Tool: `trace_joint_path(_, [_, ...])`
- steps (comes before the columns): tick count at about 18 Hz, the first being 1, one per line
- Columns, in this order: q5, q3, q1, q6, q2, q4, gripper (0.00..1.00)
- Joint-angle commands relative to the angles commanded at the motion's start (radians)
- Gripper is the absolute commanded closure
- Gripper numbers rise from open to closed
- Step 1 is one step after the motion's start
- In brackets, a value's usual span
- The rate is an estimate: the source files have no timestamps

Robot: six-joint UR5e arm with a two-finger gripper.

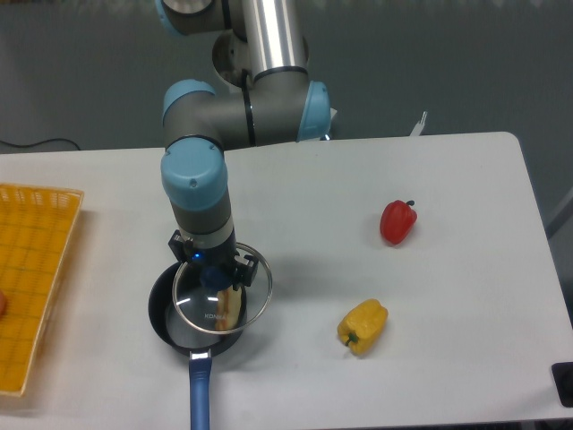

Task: Close the pot lid
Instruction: 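Lower the glass lid onto the rim of the black saucepan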

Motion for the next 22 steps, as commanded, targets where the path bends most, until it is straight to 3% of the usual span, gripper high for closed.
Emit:
trace_joint_path(7, [-0.003, 0.043, -0.029, -0.075, -0.032, -0.018, 0.48])
trace_joint_path(22, [-0.008, 0.058, -0.043, -0.095, -0.06, -0.029, 0.48])
